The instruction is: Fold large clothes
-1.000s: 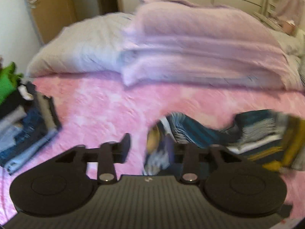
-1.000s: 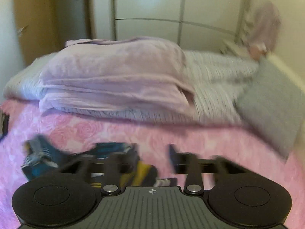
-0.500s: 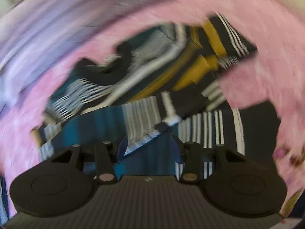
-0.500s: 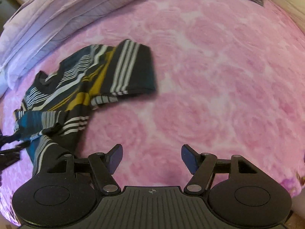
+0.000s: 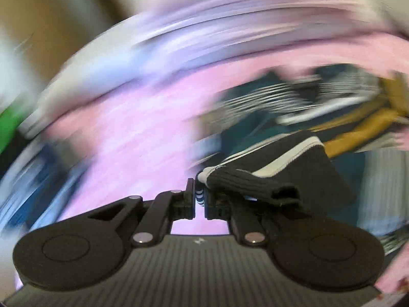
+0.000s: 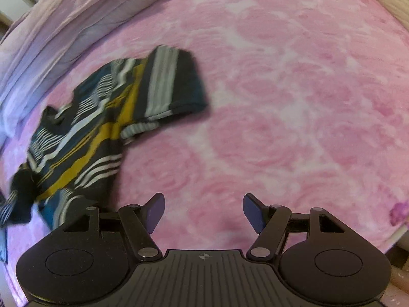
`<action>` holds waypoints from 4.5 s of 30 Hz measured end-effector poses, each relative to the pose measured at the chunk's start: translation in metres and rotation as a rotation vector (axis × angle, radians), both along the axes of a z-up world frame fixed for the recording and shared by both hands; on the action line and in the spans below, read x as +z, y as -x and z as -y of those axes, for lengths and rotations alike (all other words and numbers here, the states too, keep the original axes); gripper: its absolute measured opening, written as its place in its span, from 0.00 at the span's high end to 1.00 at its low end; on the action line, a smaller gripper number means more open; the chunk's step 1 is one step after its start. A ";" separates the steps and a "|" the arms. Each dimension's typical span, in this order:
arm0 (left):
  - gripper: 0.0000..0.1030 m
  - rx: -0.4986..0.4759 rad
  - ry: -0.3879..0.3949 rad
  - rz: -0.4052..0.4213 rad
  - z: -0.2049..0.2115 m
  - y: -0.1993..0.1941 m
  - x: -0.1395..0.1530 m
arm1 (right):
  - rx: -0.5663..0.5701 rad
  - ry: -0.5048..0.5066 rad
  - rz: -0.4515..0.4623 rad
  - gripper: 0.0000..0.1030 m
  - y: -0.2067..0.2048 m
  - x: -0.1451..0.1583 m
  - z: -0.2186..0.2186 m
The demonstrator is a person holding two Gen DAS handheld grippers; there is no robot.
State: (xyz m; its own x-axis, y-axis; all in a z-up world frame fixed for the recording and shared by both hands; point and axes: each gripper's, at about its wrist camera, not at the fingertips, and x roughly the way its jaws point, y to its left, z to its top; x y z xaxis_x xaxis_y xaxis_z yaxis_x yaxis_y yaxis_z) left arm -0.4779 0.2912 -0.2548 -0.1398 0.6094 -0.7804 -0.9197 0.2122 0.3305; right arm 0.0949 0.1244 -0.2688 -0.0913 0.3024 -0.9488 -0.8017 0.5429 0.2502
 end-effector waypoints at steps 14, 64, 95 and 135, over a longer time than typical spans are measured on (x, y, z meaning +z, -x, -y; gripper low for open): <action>0.73 -0.005 0.203 -0.148 0.065 0.074 -0.043 | 0.052 0.020 0.000 0.37 0.082 0.002 0.035; 0.34 0.182 0.372 0.350 0.158 0.035 -0.145 | 0.148 -0.021 -0.202 0.37 0.126 -0.113 0.096; 0.93 -0.009 0.207 0.069 0.042 0.071 -0.128 | -0.026 -0.318 -0.600 0.97 0.256 -0.162 0.024; 0.69 0.279 0.248 0.452 0.091 -0.036 -0.131 | -0.492 -0.438 -0.523 0.88 -0.022 -0.175 -0.084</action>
State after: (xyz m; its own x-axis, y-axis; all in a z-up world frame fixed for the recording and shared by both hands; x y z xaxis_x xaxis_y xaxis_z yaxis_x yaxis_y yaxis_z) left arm -0.4424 0.2001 -0.3853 0.1111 0.3888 -0.9146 -0.9900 -0.0377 -0.1363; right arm 0.1172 0.2081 -0.4434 -0.2480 0.7538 -0.6085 -0.2216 0.5674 0.7931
